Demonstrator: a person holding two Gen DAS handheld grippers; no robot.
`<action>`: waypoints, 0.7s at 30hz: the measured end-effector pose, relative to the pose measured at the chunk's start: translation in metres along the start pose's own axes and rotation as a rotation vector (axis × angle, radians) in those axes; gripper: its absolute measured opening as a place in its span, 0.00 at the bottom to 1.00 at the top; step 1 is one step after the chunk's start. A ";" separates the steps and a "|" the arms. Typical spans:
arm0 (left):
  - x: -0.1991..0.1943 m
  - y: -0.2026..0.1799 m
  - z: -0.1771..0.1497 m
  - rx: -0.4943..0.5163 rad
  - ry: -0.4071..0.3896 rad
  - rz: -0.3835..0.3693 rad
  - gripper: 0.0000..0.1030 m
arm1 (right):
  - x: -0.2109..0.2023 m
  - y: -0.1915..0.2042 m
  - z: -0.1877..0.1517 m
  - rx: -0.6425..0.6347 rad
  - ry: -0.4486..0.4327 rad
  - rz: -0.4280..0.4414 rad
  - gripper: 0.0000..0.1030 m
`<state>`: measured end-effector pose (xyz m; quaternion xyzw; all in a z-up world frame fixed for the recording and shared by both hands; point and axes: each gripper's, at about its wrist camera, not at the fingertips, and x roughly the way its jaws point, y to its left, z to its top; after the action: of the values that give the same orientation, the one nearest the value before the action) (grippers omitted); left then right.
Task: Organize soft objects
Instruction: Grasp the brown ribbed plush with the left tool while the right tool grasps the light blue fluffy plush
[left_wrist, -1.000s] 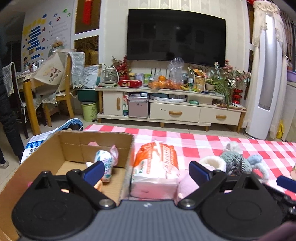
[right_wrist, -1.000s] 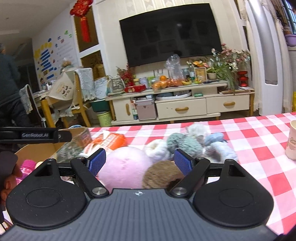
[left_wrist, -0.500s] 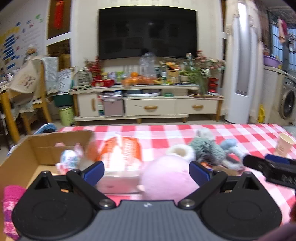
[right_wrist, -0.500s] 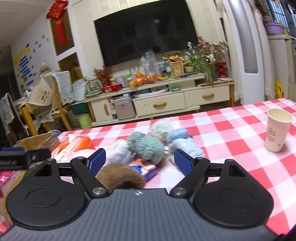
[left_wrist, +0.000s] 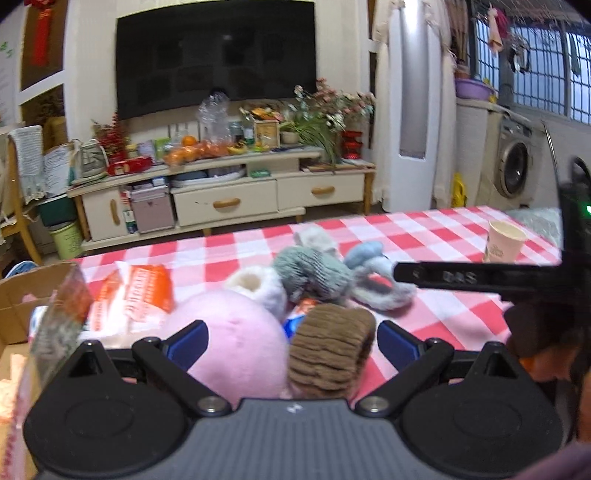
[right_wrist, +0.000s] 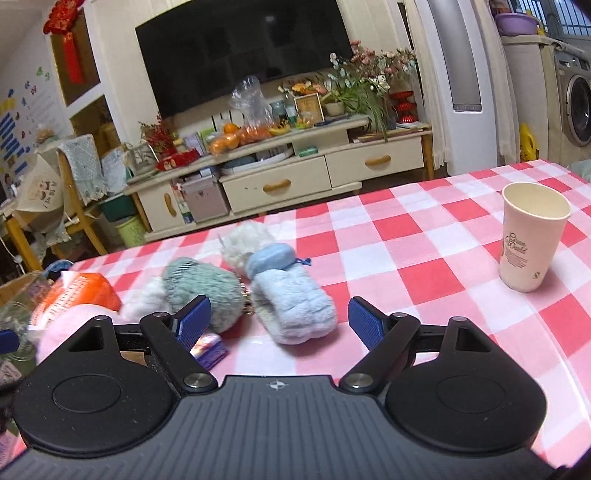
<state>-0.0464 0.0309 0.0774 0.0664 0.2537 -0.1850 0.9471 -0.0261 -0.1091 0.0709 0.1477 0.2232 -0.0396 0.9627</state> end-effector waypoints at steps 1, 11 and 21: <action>0.003 -0.004 -0.001 0.007 0.008 -0.004 0.94 | 0.003 0.000 0.000 -0.003 0.006 -0.007 0.98; 0.031 -0.023 0.000 0.065 0.050 -0.017 0.87 | 0.029 -0.006 0.003 0.048 0.076 0.011 0.98; 0.047 -0.030 0.002 0.088 0.086 -0.026 0.76 | 0.041 -0.014 0.009 0.069 0.106 0.036 0.99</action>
<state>-0.0190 -0.0126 0.0546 0.1125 0.2864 -0.2051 0.9291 0.0121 -0.1258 0.0570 0.1864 0.2697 -0.0222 0.9445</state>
